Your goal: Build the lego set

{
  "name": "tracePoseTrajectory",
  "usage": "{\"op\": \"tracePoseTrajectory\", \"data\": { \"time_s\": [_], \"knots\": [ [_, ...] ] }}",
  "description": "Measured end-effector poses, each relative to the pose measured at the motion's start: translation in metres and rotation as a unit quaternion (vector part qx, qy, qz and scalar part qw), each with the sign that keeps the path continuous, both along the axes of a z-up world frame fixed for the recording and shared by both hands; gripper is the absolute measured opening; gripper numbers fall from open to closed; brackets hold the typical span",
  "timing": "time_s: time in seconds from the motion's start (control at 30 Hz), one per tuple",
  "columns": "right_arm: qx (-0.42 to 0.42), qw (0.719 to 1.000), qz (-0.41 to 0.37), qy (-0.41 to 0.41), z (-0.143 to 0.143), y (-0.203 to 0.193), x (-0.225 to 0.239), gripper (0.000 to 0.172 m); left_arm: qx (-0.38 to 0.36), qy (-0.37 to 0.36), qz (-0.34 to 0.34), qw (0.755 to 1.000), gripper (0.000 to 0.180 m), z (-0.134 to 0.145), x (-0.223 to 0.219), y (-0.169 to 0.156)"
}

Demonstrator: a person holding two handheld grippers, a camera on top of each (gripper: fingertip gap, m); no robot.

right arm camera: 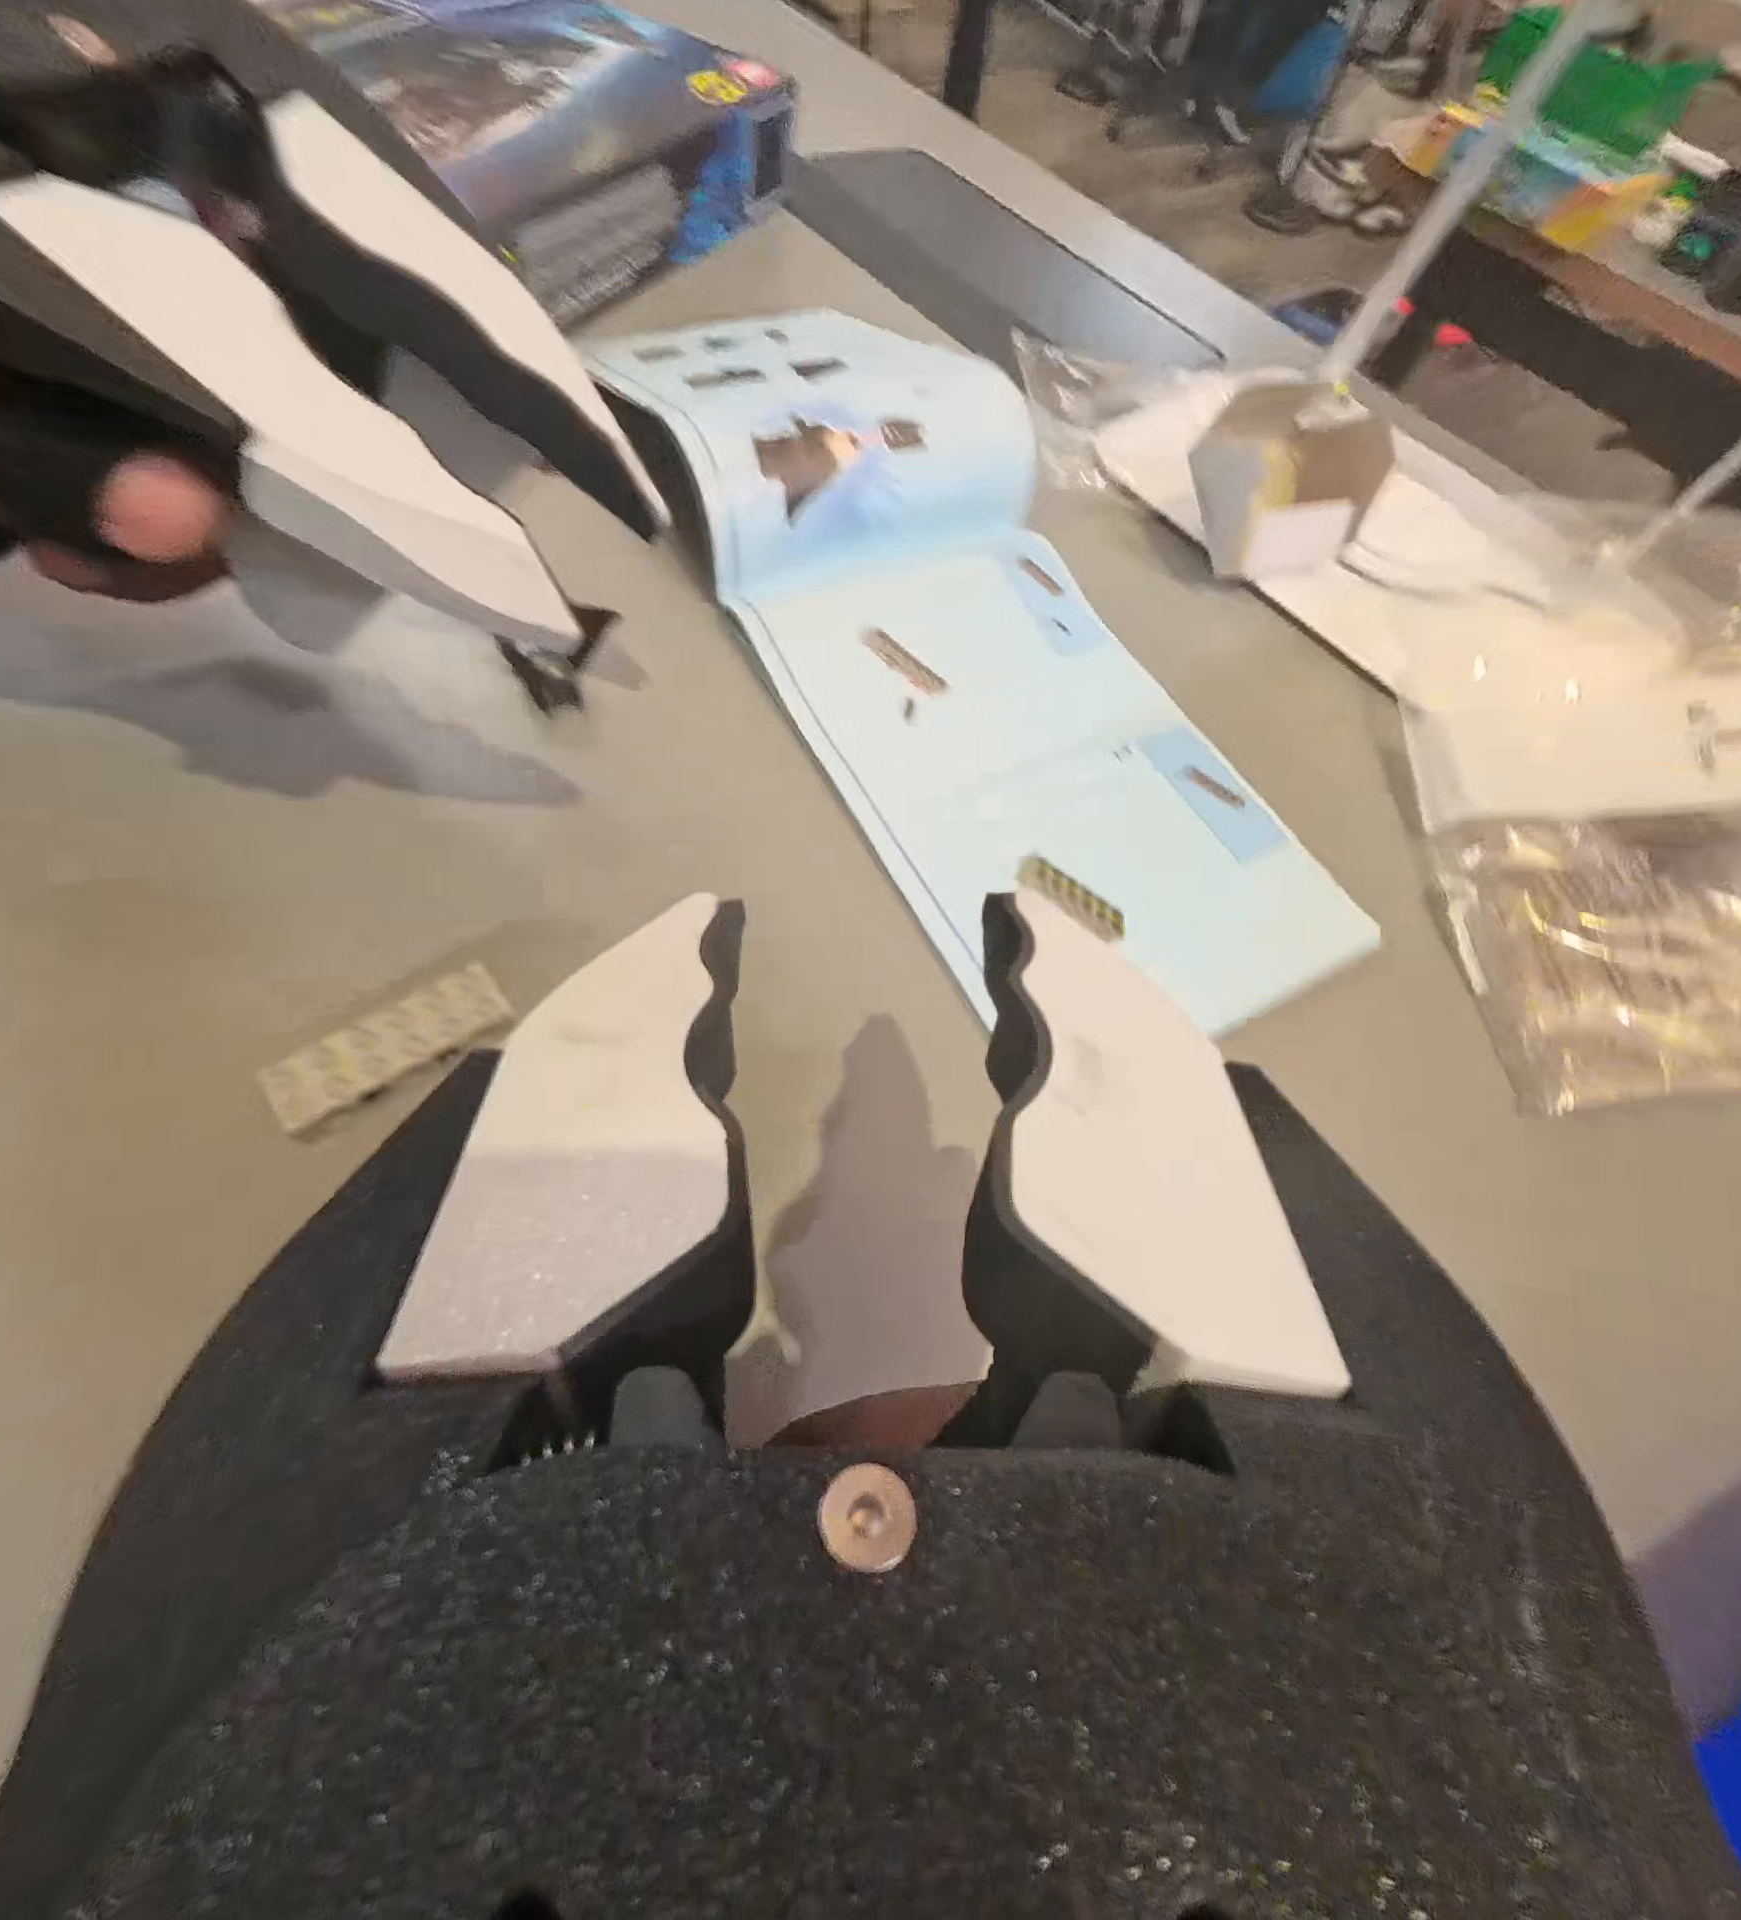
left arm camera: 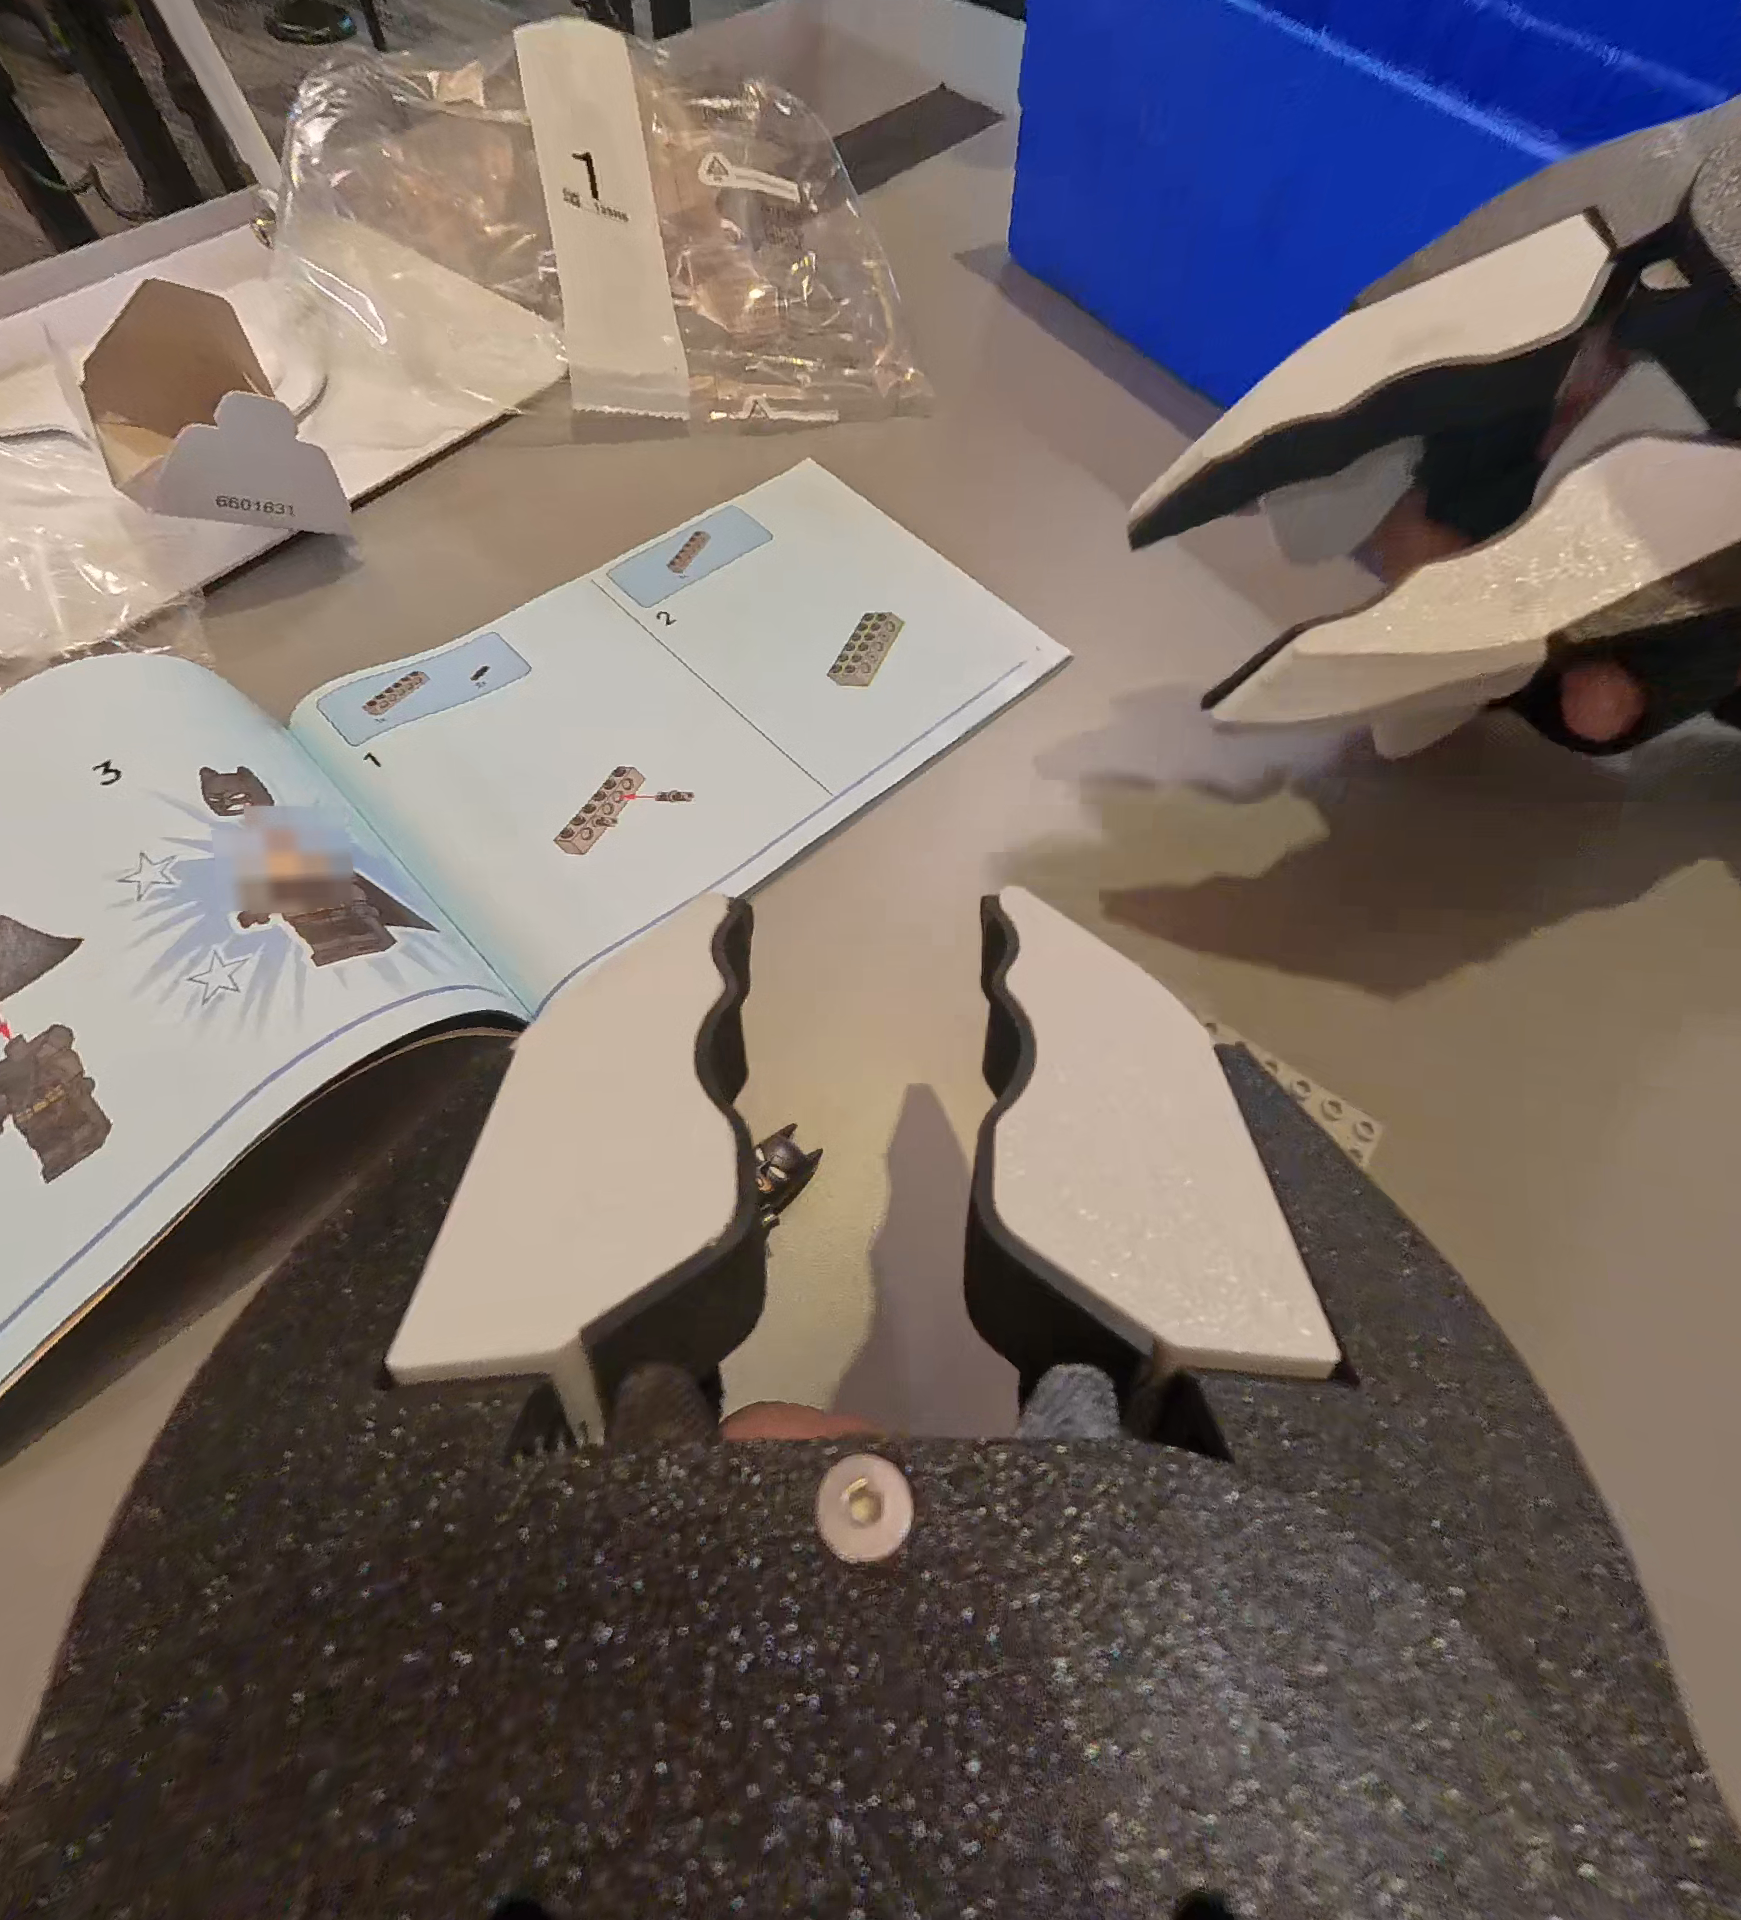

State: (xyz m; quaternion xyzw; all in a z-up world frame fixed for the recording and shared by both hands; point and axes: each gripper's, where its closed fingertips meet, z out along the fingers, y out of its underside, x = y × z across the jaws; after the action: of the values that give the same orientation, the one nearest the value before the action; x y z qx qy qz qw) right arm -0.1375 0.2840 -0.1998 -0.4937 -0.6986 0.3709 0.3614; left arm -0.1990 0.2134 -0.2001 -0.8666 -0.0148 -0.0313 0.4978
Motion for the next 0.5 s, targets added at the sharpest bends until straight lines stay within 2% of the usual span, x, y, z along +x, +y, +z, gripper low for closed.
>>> {"op": "tracePoseTrajectory", "data": {
  "time_s": [0.1,0.23,0.5],
  "knots": [
    [0.036,0.999,-0.017,-0.023,-0.021,0.008,0.006,0.051,-0.015,0.027,-0.012,0.999,0.044,-0.007,0.004,0.003],
    [0.093,0.995,-0.02,-0.038,-0.03,0.011,0.007,0.056,-0.044,0.062,-0.022,0.997,0.046,-0.012,0.005,0.01],
    [0.057,0.995,-0.056,-0.061,-0.033,0.025,0.004,0.057,-0.117,0.11,-0.061,0.985,0.051,-0.005,0.0,0.034]
  ]
}}
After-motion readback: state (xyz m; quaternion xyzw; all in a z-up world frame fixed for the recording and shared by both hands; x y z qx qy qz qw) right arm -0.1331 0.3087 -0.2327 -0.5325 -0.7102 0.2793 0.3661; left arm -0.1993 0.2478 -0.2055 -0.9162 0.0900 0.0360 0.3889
